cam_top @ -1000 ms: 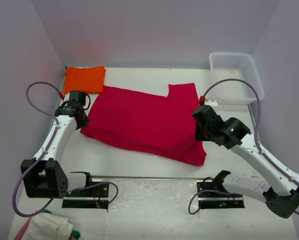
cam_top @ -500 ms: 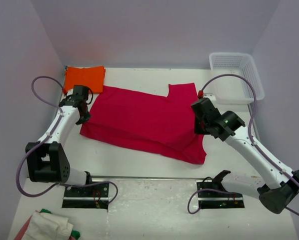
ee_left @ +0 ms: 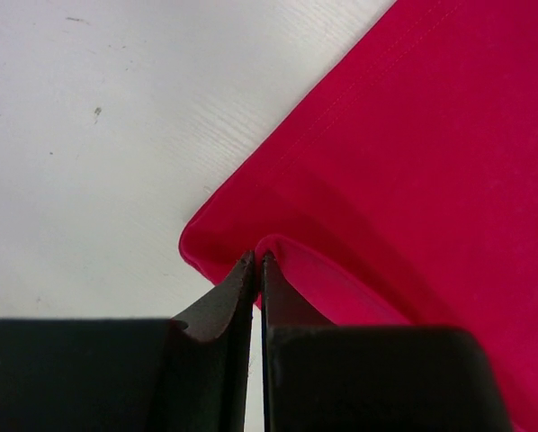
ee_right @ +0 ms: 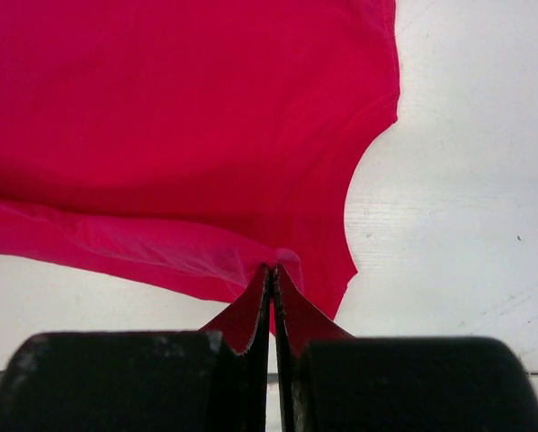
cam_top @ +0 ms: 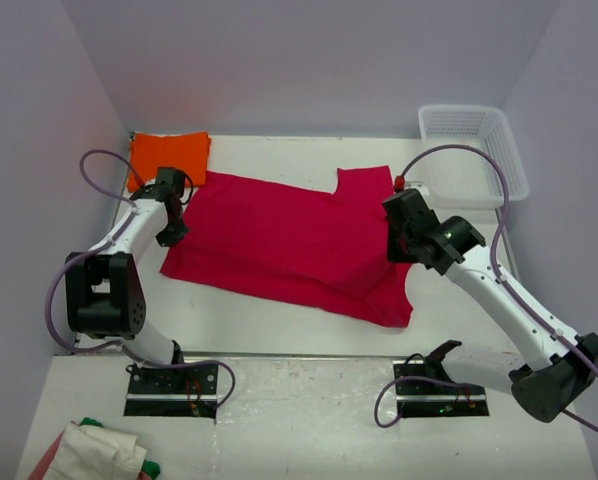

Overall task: Fold and stack the t-shirts
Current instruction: Fold the flattened tshirt in 1/3 of the way

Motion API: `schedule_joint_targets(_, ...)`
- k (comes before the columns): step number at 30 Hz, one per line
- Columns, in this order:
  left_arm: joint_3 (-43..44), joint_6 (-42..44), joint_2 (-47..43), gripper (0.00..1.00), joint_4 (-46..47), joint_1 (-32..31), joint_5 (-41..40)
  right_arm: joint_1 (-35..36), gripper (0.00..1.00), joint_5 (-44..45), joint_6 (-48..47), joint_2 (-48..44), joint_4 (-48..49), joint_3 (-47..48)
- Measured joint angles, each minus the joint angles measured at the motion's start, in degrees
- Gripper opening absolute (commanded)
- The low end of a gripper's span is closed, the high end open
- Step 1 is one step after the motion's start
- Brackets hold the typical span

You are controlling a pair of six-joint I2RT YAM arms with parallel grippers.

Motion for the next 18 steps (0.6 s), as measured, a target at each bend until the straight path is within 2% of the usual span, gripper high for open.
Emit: schedule_joint_targets(18,5.86,0.13,7.08,0.06,1.16,-0.72,0.96,-4.42,0.00,-0.68,-2.14,5.79,3.65,-1.55)
